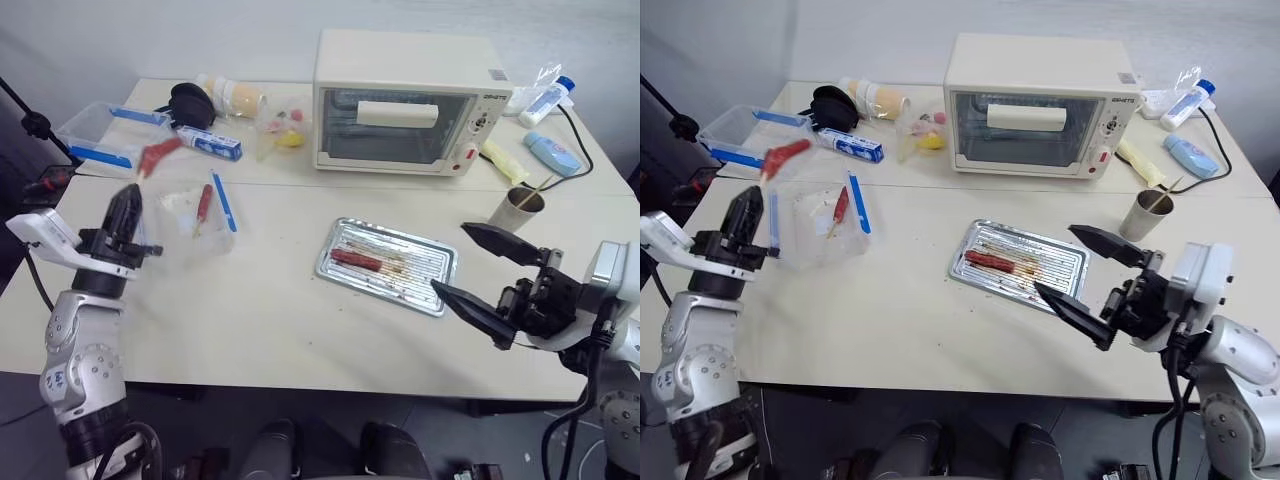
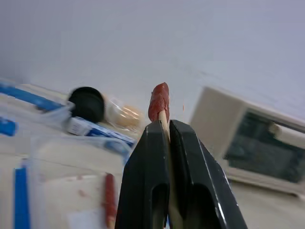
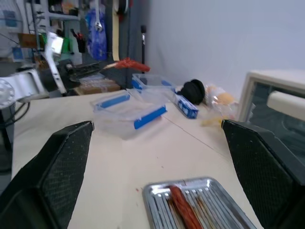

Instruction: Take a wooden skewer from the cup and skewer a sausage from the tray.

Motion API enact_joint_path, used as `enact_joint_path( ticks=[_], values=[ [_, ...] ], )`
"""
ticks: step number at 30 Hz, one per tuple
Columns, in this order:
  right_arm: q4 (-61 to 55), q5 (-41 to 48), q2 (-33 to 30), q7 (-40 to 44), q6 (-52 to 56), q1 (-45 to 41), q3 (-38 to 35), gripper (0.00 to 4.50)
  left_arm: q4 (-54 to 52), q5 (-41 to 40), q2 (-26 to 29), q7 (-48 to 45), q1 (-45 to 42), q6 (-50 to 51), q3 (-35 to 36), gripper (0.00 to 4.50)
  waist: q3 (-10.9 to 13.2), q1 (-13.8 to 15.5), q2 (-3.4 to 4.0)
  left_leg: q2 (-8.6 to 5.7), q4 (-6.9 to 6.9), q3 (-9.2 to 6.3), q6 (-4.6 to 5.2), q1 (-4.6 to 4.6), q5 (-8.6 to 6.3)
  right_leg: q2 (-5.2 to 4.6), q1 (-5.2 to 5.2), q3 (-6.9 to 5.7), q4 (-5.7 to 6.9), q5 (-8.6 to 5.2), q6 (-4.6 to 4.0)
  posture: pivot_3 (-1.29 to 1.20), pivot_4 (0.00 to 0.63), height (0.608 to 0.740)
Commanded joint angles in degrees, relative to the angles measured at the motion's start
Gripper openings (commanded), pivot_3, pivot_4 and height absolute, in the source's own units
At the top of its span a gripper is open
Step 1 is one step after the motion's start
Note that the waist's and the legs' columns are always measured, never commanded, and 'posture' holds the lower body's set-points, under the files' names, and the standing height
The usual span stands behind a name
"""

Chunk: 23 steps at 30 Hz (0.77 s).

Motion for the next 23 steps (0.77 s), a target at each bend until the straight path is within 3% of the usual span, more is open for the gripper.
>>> enact_joint_path(
  ticks=[1, 5, 10, 14, 19, 23],
  values=[
    [-0.84, -1.14, -0.15, -1.01, -3.23, -2.81, 2.01, 4.48, 4.87, 5.39, -0.39, 5.79, -3.16, -2.96, -1.23, 0.00, -0.01, 0.07, -0.03, 0.00, 0.00, 0.00, 0.00, 0.00, 0.00, 0.01, -0.01, -0.01, 0.00, 0.00, 0.00, 0.00, 0.150, 0.740],
    [0.79, -1.76, -1.11, -0.89, -3.61, -3.96, 3.60, 4.48, 9.46, 9.67, -0.14, 7.20, -5.41, -5.05, -3.85, 0.00, -0.02, 0.17, -0.14, -0.01, -0.02, 0.04, 0.01, -0.03, 0.01, 0.02, -0.05, -0.01, 0.01, 0.00, 0.00, 0.00, 0.150, 0.740],
    [1.44, -2.57, -2.19, -0.72, -4.46, -3.01, 3.54, 4.50, 10.13, 10.62, 0.96, 5.98, -5.88, -6.42, -5.01, 1.35, -0.02, 0.17, -0.24, 0.00, -0.07, 0.06, 0.01, -0.06, 0.01, 0.02, -0.11, -0.02, 0.00, 0.00, 0.00, 0.00, 0.150, 0.740],
    [2.02, -2.69, -4.19, 0.54, -4.81, -0.69, 2.13, 4.50, 5.85, 8.74, 6.97, -5.72, -2.06, -5.61, -7.23, 2.47, -0.02, -0.08, -0.24, 0.02, -0.10, 0.09, 0.01, -0.06, 0.01, 0.04, -0.13, -0.02, 0.00, 0.00, 0.00, 0.00, 0.150, 0.740],
    [5.96, -4.45, -8.61, 7.97, -7.39, 5.38, 0.13, 4.50, 0.07, 12.27, 22.11, -26.14, 8.48, -6.43, -13.67, 2.47, -0.02, -0.70, -0.23, 0.02, -0.30, 0.15, 0.00, 0.02, 0.01, 0.04, -0.16, -0.01, -0.05, -0.02, -0.03, 0.00, 0.150, 0.740],
    [10.29, -6.29, -9.81, 12.10, -10.36, 7.62, 0.40, 4.50, -2.37, 13.34, 26.91, -35.67, 15.77, -10.60, -15.97, 2.47, 0.00, -0.70, -0.18, 0.04, -0.32, 0.23, 0.00, 0.06, 0.01, 0.02, -0.15, 0.04, -0.09, -0.02, -0.04, 0.00, 0.150, 0.740]
  ],
)
